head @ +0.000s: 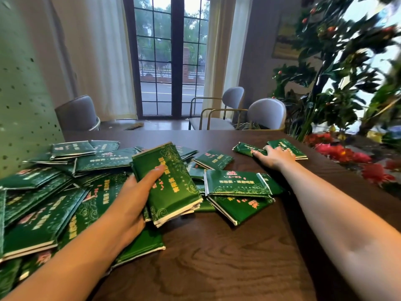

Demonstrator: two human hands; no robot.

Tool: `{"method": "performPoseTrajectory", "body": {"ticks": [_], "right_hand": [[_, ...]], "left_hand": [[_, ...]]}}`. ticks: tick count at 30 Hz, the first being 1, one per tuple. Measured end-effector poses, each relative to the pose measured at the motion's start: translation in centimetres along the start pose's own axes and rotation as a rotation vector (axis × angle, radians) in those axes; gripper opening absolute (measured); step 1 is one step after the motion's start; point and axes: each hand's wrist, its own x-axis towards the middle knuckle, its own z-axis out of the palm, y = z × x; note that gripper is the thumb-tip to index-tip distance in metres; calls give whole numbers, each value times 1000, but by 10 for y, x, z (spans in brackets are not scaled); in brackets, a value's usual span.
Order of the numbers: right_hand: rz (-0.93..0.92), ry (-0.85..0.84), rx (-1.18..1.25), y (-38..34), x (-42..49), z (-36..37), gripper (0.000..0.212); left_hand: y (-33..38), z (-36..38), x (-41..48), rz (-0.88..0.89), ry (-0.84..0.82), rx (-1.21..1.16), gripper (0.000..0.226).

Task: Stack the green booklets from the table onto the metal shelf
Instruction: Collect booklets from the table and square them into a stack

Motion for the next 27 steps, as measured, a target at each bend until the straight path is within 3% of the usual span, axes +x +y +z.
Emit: {"method": "performPoseTrajectory", "body": {"ticks": [12, 17, 23, 27], "right_hand": [[-116, 18, -43, -28, -47, -7, 75], [-118, 33, -33, -38, -70, -11, 75], [-153, 185, 11, -43, -98, -3, 63], [-178, 130, 92, -44, -105, -2, 76]], "left_hand": [[4, 2, -9, 13, -10, -7, 19], [11, 1, -15, 25, -14, -27, 24], [15, 0, -17, 27, -15, 1, 35], [13, 0, -18, 26, -10, 6, 31]]}}
